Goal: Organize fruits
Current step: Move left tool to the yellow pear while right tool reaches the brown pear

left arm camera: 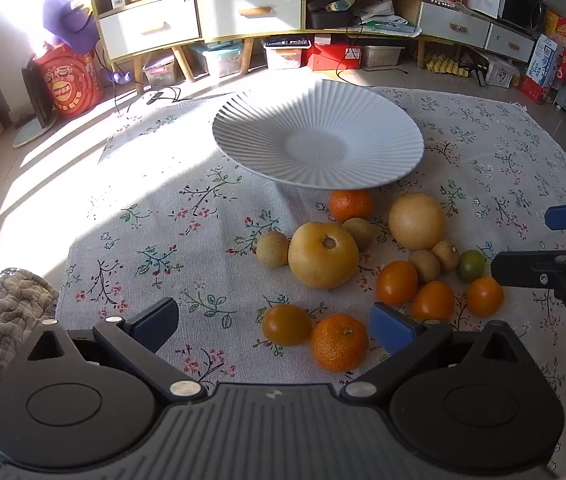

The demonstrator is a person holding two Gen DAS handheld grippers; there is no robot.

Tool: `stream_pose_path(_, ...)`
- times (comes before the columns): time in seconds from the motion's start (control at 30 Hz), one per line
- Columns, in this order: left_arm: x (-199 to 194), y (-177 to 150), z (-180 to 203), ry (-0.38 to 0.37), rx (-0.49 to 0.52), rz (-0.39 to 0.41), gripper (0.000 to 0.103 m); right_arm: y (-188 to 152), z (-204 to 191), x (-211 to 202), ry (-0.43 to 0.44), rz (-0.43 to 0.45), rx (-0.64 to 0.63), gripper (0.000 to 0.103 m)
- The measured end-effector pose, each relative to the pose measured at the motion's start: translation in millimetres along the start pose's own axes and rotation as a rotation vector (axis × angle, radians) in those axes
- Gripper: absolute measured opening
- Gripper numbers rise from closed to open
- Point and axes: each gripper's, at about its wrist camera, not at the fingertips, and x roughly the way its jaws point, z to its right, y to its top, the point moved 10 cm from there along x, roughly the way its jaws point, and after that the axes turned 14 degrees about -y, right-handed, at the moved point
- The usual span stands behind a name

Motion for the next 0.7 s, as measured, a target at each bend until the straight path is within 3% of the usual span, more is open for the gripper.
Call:
stream_pose_path(0.3,14,15,14,-0.021,0.204,0.081,0.093,23,0,15,0.151,-0.04,0.002,0.103)
stream_pose_path(0.47,25,17,20,-0.074,0.24,0.063,0.093,23,1,29,0.261,-0.068,0.066,0.102)
stream_pose_path(0.57,34,18,23,-0.121,0.248,0.006,0.088,22,0,38,0.284,-0.091,0.093,0.093)
stream_pose_path(0.7,38,18,22,-0.147,0.239,-0.002,0.077,19,-6,43,0.311,-0.108,0.113,0.08)
